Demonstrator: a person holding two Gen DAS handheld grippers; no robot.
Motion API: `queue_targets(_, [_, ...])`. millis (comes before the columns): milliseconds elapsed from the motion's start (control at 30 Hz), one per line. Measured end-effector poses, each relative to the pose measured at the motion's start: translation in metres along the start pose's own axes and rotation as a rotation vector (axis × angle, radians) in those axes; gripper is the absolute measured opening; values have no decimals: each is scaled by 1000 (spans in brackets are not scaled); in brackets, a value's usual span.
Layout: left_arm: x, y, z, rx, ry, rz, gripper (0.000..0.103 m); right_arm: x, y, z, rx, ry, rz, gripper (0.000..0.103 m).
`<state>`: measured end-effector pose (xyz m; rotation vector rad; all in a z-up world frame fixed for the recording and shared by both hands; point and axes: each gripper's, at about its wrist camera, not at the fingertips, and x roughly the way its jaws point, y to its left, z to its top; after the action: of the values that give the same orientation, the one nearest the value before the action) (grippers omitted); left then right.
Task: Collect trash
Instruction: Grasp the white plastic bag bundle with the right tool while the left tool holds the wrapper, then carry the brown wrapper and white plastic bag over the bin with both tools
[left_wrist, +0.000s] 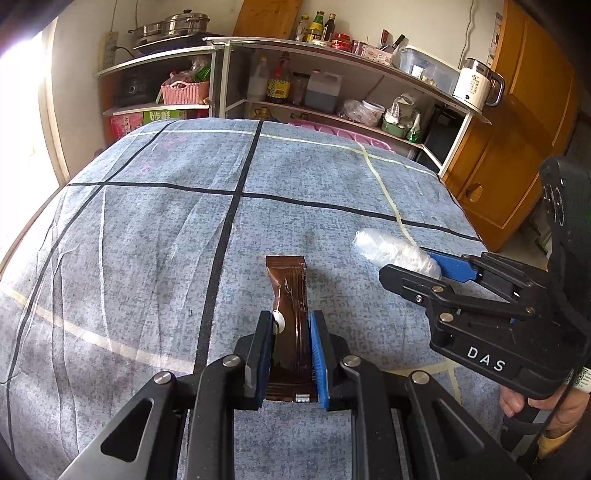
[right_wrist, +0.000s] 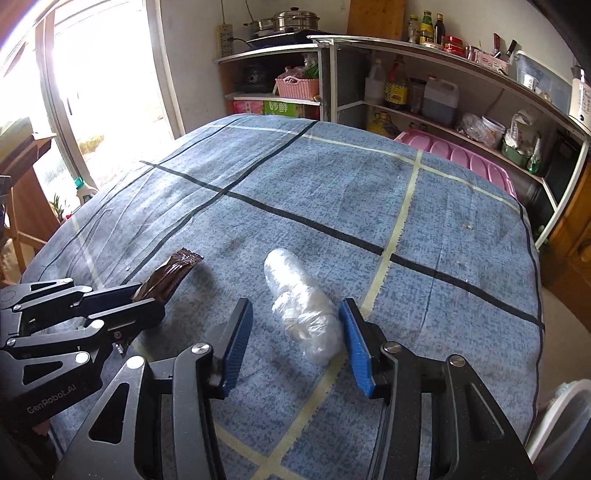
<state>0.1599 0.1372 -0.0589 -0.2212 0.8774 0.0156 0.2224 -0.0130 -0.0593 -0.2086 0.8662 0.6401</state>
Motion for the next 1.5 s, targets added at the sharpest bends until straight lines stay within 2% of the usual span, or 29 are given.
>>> queue_targets(100, [-1,-1,0,-2,-1,0,20,1,0,-1,14,11,-5,33])
queue_targets(200, [-4,-3,0,1,-6,1,20,-2,1,-4,16,8,-15,30])
queue_targets(500, [-23,-18,-4,34,-36,-13,20,-28,-4,-16,86,-28,-6,29])
queue_targets(800, [-50,-57,-11,121,-93,-23,20,-76,-16,-33,177,-98,-25,29])
queue_targets(1300, [-86,-143,-20,271,-161,-137,20,-166,-51,-78,312,-244,-113,29])
queue_targets(1500, [-89,-189,-20,335,-168,-225,20,-204,-74,-98,364,-284,-177,29])
